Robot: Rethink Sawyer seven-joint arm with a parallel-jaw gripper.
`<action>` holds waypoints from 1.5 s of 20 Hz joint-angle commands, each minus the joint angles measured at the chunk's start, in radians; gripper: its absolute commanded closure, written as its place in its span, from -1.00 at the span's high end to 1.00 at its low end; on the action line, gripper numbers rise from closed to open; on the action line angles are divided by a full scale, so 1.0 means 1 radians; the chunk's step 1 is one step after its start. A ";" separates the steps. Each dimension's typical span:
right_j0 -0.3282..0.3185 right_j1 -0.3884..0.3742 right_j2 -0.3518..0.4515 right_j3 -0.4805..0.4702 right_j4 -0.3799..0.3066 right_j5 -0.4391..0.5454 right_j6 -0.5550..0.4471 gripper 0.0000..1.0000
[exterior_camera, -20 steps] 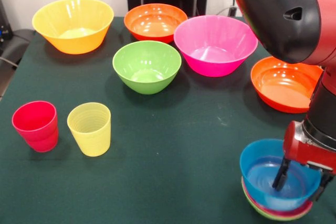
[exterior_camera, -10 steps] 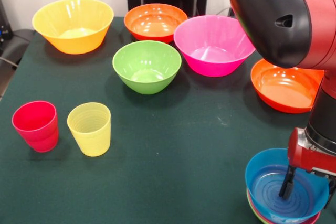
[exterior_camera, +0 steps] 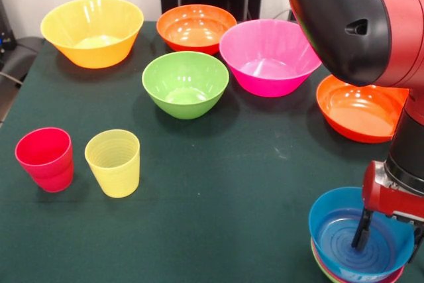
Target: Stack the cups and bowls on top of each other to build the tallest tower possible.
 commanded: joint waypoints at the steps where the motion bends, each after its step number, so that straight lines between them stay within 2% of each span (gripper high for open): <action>1: 0.010 0.066 0.040 0.204 0.006 0.103 0.092 1.00; 9: 0.012 0.072 0.025 0.230 0.032 0.141 0.041 1.00; 30: 0.009 0.082 -0.034 0.245 0.076 0.135 -0.013 1.00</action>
